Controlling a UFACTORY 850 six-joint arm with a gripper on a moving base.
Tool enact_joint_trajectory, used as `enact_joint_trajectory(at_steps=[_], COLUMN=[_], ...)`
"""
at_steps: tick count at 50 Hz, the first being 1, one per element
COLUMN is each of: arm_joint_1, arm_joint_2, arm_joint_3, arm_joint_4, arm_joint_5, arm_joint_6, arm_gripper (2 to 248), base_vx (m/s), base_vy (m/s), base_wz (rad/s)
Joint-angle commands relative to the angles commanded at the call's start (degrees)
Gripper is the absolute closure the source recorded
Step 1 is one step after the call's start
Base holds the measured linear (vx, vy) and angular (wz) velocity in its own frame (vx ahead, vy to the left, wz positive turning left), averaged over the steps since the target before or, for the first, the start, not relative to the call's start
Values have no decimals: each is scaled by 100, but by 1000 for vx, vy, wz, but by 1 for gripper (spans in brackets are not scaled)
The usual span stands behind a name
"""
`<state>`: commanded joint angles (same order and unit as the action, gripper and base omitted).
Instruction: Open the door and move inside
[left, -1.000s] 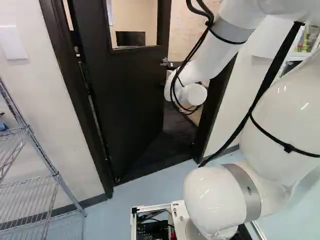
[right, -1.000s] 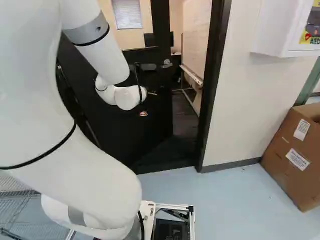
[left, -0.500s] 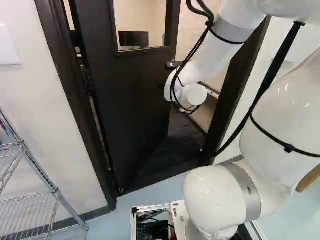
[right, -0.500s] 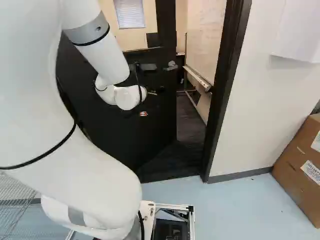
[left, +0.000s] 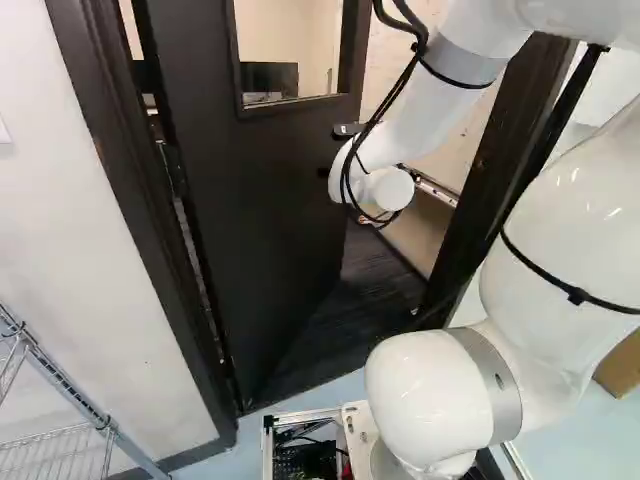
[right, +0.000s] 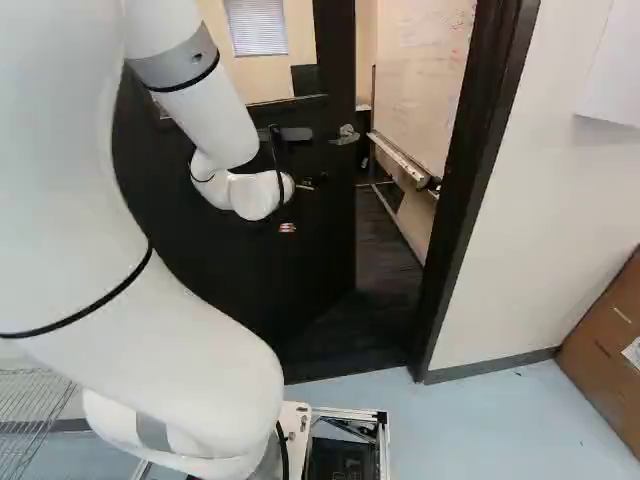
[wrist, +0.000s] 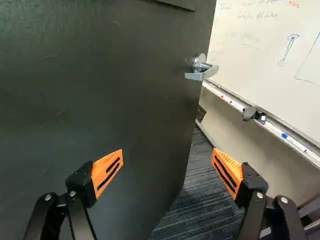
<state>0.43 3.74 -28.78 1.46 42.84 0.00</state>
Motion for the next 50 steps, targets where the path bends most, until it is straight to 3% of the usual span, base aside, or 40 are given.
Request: enact_joint_trajectory(at_steps=[50], arm_joint_1=[0], arm_joint_2=[0], arm_joint_3=[0], arm_joint_4=[0], arm_joint_5=[0], arm_joint_6=[0], arm_gripper=[3], base_vx=[58], base_vy=[27], base_wz=[-9])
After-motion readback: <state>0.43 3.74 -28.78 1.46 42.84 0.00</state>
